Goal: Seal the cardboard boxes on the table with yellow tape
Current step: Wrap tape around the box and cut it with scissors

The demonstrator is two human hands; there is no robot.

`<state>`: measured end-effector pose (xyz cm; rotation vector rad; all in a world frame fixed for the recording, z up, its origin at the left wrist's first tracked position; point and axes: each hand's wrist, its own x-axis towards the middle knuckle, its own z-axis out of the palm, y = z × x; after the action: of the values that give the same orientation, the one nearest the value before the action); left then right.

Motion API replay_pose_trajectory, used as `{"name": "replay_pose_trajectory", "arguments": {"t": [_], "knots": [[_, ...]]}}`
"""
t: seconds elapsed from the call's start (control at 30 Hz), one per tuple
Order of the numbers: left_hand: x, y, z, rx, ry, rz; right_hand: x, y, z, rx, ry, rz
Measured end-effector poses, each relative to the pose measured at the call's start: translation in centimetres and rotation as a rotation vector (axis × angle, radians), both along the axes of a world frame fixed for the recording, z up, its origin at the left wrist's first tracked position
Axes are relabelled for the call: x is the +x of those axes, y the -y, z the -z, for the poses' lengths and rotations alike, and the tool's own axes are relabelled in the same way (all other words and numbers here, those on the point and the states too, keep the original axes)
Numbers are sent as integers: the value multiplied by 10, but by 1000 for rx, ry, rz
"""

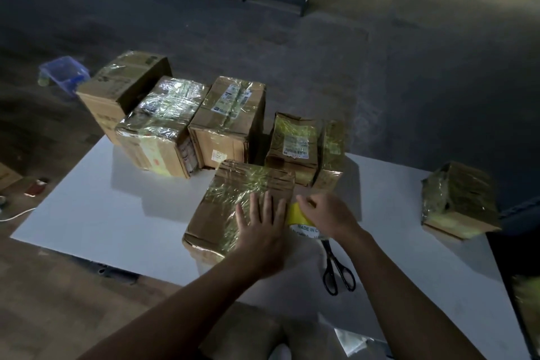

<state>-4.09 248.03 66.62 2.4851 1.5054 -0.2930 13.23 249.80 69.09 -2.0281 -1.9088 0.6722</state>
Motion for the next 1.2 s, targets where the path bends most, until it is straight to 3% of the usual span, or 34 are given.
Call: {"name": "replay_pose_trajectory", "arguments": {"t": [0.23,0.37,0.53,0.93,1.07,1.2], "knots": [[0,-3,-3,17,11,99,1,15,17,-93,109,108],[-7,-4,-9,-17,9,145,-19,11,21,-155,90,113],[-28,-18,-30,-55,68,139,-30,0,13,-87,-10,101],[-103,-42,-56,-210,548,-40,-73,-43,-66,-18,-79,-61],[-125,-46,-50,-216,797,-151,-87,-51,-85,-8,-189,-103],[-143,-48,-43,-268,968,-171,-106,-62,-97,44,-162,-173]]}}
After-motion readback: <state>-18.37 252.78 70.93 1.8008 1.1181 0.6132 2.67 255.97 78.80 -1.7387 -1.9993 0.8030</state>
